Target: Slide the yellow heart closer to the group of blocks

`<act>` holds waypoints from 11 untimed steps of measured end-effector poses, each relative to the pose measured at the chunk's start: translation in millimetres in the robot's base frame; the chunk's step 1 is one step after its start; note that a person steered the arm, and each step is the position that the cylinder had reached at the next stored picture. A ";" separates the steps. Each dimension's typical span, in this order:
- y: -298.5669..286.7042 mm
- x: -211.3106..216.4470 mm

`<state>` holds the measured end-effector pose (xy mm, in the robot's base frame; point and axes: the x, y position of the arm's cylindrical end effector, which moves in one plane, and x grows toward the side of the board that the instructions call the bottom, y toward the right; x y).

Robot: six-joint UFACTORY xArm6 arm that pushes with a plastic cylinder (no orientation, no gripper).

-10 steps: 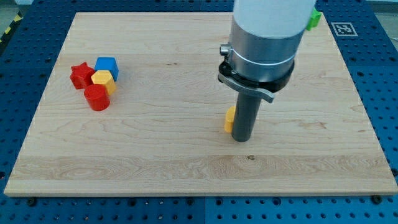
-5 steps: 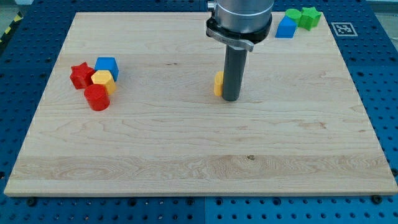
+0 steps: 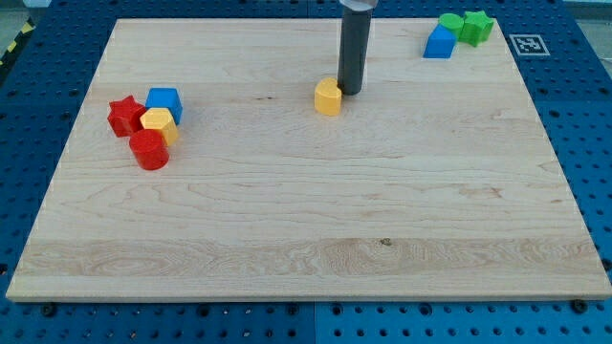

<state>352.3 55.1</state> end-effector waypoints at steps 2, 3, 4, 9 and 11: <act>-18.5 1.4; -33.3 1.7; -43.9 4.1; -104.1 44.3; -161.0 44.3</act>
<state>396.5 -105.9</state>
